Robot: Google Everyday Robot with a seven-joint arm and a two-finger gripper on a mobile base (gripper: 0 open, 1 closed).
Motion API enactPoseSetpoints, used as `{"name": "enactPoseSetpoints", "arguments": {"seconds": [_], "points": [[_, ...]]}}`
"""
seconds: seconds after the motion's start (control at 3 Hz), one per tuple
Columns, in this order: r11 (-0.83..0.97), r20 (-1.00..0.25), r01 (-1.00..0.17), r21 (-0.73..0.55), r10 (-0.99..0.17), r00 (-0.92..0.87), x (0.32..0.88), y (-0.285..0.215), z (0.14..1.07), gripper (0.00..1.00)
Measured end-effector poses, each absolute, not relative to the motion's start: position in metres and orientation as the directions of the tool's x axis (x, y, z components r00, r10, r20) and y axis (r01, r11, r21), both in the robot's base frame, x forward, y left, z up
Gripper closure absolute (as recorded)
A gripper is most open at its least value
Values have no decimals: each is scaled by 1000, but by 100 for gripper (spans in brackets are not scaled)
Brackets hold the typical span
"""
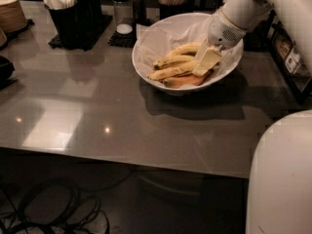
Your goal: Pick banana from white bowl
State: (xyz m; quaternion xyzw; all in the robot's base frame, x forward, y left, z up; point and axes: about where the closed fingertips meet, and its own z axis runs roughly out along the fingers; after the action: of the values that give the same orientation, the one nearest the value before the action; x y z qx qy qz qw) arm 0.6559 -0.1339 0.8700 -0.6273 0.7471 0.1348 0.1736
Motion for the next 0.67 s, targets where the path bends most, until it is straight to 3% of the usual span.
{"name": "enactPoseSetpoints", "arguments": {"seconds": [0.67], "points": [[93,-625,-992,-82,-780,-22,637,-128,921,100]]}}
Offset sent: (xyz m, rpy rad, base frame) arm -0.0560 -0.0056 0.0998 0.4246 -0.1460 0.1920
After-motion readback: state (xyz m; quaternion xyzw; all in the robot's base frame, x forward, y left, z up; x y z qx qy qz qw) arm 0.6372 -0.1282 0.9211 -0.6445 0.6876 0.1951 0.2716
